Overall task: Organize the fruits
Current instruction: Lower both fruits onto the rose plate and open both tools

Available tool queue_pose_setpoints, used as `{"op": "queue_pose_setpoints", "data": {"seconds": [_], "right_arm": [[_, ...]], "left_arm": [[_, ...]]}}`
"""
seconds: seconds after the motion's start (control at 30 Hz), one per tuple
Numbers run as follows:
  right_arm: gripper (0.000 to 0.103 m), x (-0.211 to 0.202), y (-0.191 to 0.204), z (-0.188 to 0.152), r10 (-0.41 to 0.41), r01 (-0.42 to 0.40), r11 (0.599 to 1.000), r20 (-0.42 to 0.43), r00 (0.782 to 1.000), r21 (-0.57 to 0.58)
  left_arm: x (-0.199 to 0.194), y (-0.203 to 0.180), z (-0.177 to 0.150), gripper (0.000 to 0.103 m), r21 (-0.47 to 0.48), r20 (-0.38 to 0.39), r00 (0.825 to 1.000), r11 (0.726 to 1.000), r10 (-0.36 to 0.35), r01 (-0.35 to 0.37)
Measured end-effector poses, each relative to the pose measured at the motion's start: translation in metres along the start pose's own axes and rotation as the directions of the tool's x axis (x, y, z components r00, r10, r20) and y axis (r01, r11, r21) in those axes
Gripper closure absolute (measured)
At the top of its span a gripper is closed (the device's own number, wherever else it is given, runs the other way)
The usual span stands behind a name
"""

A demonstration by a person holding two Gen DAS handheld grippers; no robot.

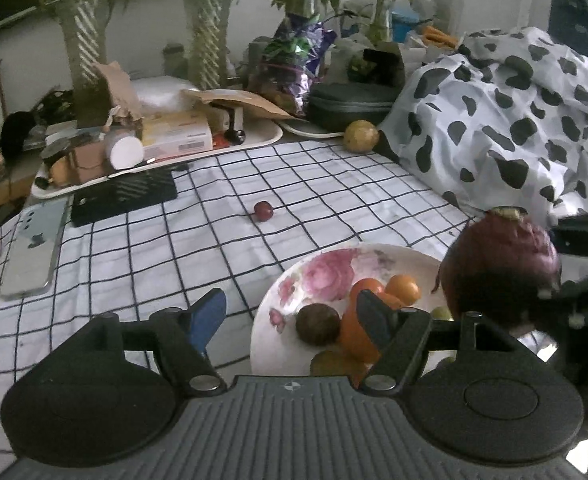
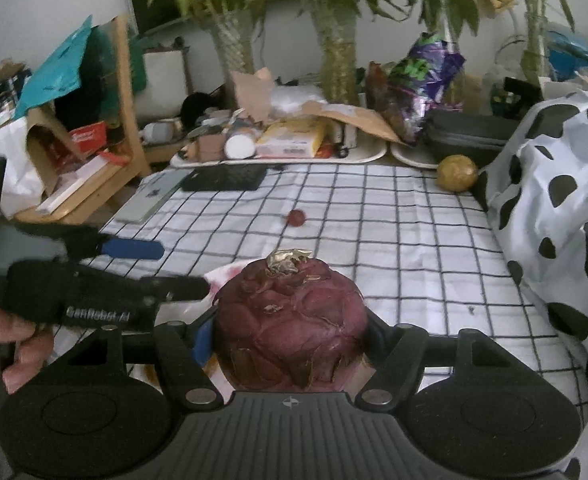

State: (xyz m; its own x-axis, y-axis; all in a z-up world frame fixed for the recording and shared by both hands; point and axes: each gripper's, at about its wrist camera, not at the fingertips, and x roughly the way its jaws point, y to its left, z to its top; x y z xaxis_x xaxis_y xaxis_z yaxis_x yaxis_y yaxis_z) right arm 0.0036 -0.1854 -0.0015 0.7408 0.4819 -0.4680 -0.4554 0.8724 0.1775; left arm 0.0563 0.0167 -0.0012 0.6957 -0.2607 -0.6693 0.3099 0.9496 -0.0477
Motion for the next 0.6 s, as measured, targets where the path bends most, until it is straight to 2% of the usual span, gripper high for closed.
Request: {"op": "queue_pose_setpoints", "data": {"seconds": [0.33, 0.6], "right_arm": [[0.031, 0.003, 0.038, -0.017, 0.041, -0.048, 0.993, -0.066, 0.997, -0.111], [0.030, 0.025, 0.055, -0.026, 0.008, -0.039, 0.977, -0.149, 0.989, -0.208]], "left_arm": [[-0.014, 0.004, -0.009, 0.033, -0.012, 0.027, 0.999, 0.999, 0.037, -0.036], [-0.015, 0.013, -0.009, 0.033, -0.055, 0.043, 0.998, 0.998, 0.044, -0.042]]}}
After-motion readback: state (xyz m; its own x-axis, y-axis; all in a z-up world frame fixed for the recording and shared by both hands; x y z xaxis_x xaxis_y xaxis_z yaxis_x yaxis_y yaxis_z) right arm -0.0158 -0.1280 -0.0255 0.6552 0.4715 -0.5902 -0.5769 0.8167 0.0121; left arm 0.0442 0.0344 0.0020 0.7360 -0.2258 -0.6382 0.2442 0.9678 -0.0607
